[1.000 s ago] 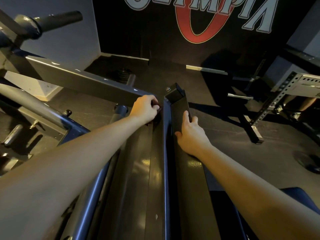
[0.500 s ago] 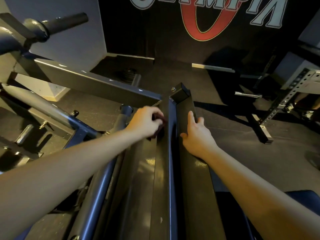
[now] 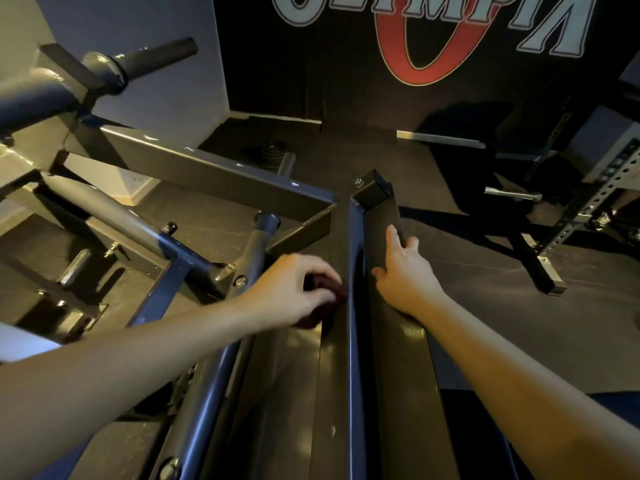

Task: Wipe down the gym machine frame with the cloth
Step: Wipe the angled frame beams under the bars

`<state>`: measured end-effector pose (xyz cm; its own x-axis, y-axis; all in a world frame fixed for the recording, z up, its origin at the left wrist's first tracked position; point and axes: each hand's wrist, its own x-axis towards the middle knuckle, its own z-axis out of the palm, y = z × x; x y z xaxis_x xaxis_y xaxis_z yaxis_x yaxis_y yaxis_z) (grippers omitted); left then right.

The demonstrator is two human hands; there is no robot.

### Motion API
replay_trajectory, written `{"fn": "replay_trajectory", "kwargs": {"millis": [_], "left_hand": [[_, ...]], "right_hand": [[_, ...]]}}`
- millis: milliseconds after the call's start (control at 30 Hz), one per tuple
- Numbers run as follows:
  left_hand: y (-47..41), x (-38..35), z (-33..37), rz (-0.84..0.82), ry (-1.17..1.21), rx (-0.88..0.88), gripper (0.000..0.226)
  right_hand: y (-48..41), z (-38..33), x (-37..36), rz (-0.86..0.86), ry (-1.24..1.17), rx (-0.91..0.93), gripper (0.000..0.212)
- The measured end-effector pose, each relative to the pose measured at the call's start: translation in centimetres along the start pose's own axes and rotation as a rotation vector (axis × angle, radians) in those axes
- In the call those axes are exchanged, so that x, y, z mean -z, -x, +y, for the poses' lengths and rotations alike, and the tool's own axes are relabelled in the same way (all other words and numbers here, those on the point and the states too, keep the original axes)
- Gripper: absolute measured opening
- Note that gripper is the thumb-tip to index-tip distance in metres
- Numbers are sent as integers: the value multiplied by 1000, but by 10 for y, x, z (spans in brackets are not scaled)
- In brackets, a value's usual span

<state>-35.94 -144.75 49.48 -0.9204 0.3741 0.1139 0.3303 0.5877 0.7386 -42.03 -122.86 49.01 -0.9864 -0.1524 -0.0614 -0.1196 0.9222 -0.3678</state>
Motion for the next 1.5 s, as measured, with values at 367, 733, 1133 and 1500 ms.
{"fn": "replay_trajectory", "kwargs": {"millis": [367, 733, 1133, 1500], "left_hand": [[-149, 2, -55, 389, -61, 295, 19], [10, -9, 4, 43, 31, -31, 19], [61, -26, 11, 71, 58, 156, 21], [23, -31, 5, 268, 22, 272, 15]], "right_hand": [[0, -1, -3, 24, 25, -19, 82], [3, -5, 2, 18, 26, -14, 80], [11, -12, 7, 55, -80, -37, 82], [86, -4, -12, 69, -21, -76, 75]]}}
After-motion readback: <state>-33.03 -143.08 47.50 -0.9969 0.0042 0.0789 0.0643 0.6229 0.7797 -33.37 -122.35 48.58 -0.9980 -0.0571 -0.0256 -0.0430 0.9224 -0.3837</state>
